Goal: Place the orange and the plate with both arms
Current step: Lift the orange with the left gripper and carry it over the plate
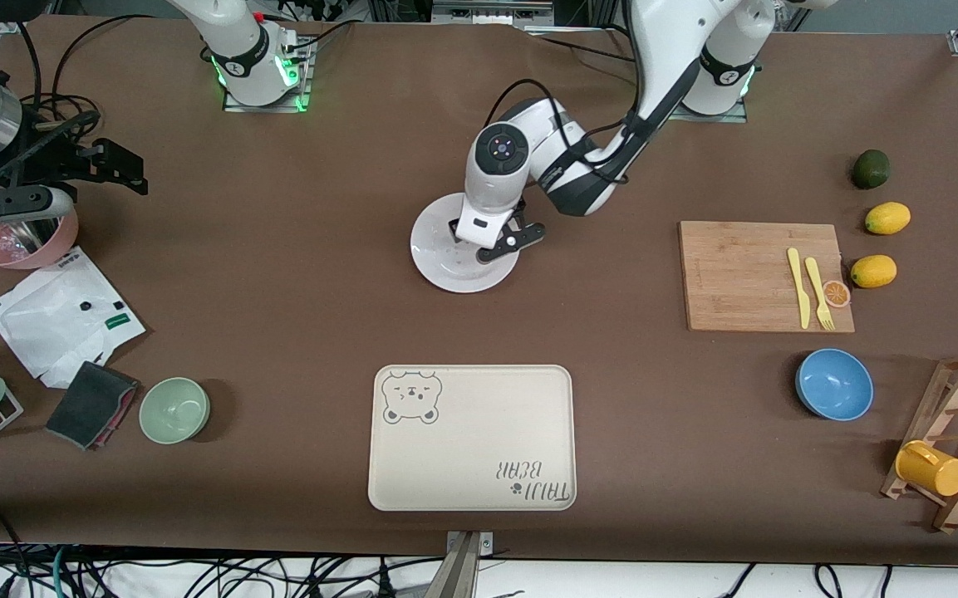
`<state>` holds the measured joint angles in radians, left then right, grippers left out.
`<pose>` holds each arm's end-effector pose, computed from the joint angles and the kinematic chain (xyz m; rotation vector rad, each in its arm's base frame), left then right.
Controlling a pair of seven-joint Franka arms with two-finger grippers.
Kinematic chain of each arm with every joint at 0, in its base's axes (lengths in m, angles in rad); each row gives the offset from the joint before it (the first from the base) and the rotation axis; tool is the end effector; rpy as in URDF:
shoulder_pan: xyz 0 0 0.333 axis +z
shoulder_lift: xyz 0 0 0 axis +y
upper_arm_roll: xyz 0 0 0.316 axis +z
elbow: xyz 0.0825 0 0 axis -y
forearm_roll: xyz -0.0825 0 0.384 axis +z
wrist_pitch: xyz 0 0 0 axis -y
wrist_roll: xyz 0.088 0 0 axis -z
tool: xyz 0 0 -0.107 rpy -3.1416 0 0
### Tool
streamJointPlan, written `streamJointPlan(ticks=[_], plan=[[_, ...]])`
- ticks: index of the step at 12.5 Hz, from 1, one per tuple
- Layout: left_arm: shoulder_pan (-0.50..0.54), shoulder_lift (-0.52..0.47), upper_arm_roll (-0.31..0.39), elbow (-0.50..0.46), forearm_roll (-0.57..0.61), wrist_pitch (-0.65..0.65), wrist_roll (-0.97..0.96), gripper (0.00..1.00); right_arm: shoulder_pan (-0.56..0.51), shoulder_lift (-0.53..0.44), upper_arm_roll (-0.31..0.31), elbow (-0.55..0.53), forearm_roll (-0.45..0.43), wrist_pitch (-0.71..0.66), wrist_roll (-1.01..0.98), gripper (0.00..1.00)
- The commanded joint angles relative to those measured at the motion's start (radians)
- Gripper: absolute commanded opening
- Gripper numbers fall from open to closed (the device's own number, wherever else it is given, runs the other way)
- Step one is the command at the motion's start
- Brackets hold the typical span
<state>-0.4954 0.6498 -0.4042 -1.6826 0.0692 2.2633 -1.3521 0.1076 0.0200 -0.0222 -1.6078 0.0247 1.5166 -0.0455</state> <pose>0.4452 -0.5094 0.2457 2.9755 0.7283 -0.2720 0.5502 0.0500 0.5917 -3.1080 -0.2036 0.1741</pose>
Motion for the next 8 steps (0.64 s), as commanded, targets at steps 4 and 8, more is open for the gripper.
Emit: streamJointPlan(ticks=[4, 8], plan=[[-0.051, 0.091, 0.018, 0.055, 0.115, 0.067, -0.076, 0.85, -0.003, 0.007, 0.004, -0.018, 0.015, 0.008, -0.01, 1.0], [-0.045, 0.084, 0.019, 0.055, 0.164, 0.059, -0.084, 1.0, 0.004, 0.049, 0.011, -0.076, 0.093, 0.078, -0.008, 1.0]])
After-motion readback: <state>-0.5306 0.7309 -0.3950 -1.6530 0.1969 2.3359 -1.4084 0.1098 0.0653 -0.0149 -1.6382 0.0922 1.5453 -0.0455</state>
